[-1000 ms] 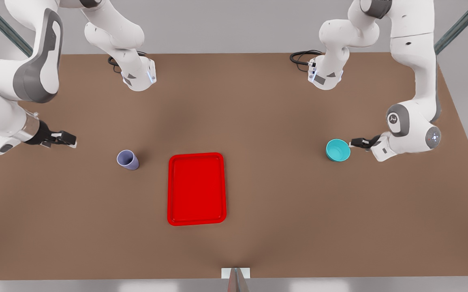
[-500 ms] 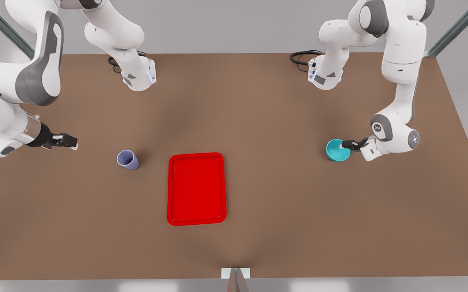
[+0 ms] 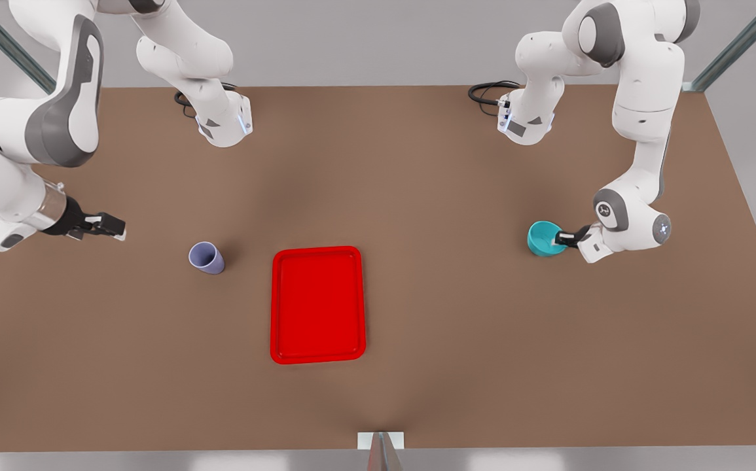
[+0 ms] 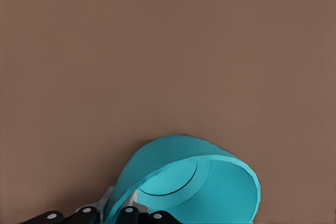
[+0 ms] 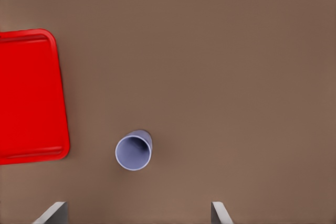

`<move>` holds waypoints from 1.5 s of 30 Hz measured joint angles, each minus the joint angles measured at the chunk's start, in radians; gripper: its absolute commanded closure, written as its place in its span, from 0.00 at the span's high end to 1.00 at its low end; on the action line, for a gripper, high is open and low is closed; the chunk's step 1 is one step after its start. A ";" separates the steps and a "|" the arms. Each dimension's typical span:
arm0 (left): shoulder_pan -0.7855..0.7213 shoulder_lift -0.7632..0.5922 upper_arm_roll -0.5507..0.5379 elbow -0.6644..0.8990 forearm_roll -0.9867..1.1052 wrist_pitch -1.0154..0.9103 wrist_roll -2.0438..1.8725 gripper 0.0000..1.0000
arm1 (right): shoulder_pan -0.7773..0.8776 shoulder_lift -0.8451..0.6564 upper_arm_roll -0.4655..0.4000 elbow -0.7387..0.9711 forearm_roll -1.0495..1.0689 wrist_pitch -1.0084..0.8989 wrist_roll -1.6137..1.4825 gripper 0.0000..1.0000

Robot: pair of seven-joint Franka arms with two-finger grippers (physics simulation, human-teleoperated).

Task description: Place the bowl on the tray with the left arm and the cup on the tray with the right arm

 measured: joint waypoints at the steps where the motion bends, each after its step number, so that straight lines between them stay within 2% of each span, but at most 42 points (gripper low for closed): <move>1: -0.001 -0.005 -0.003 0.012 0.006 -0.008 -0.026 0.21 | 0.000 -0.028 -0.001 -0.021 -0.001 0.006 0.003 1.00; 4: -0.048 -0.041 -0.038 0.060 0.042 -0.056 -0.197 0.21 | -0.005 -0.035 -0.001 -0.043 0.000 0.036 0.015 1.00; 6: -0.316 -0.036 -0.040 0.202 0.077 -0.099 -0.651 0.21 | -0.003 -0.032 0.000 -0.053 0.000 0.051 0.018 1.00; 7: -0.423 0.019 -0.069 0.300 0.094 -0.102 -0.874 0.21 | 0.000 -0.030 0.000 -0.052 0.001 0.051 0.018 1.00; 9: -0.465 0.099 -0.156 0.447 0.117 -0.103 -1.171 0.21 | -0.003 -0.026 0.000 -0.052 0.004 0.052 0.018 1.00; 11: -0.537 0.178 -0.168 0.583 0.122 -0.104 -1.354 0.21 | -0.005 -0.020 0.000 -0.052 0.005 0.052 0.017 1.00; 15: -0.578 0.320 -0.270 0.787 0.091 -0.086 -1.585 0.21 | -0.003 -0.020 0.000 -0.049 0.003 0.051 0.016 1.00; 19: -0.651 0.427 -0.273 0.940 0.037 -0.069 -1.687 0.21 | -0.007 -0.018 -0.001 -0.046 0.003 0.052 0.006 1.00; 24: -0.633 0.490 -0.276 0.948 0.022 0.047 -1.673 0.21 | -0.004 -0.012 -0.001 -0.046 0.002 0.053 0.005 1.00; 28: -0.632 0.508 -0.322 0.950 0.013 0.129 -1.685 0.21 | -0.008 -0.016 -0.003 -0.049 0.003 0.047 0.005 1.00; 29: -0.632 0.512 -0.323 0.950 0.010 0.138 -1.682 0.50 | -0.006 -0.017 -0.003 -0.051 0.002 0.048 0.005 1.00; 30: -0.631 0.514 -0.323 0.950 -0.002 0.140 -1.671 1.00 | -0.005 -0.017 -0.003 -0.052 0.002 0.049 0.005 1.00; 34: -0.615 0.513 -0.325 0.949 -0.073 0.141 -1.667 1.00 | -0.008 -0.015 -0.003 -0.054 0.002 0.049 0.005 1.00; 37: -0.540 0.482 -0.326 0.947 -0.072 0.096 -1.567 1.00 | -0.004 -0.014 -0.003 -0.055 0.002 0.052 0.005 1.00; 39: -0.480 0.369 -0.307 0.940 0.005 -0.116 -1.450 1.00 | -0.004 -0.013 -0.003 -0.069 0.002 0.060 0.005 1.00; 41: -0.419 0.217 -0.169 0.944 0.102 -0.481 -1.050 1.00 | 0.001 -0.011 -0.001 -0.122 0.000 0.117 0.005 1.00; 42: -0.406 0.155 -0.045 0.947 0.140 -0.640 -0.825 1.00 | 0.004 -0.013 0.002 -0.159 0.000 0.164 0.003 1.00; 45: -0.409 0.049 0.032 0.948 0.277 -0.778 -0.738 1.00 | 0.052 -0.015 0.013 -0.262 0.000 0.239 0.005 1.00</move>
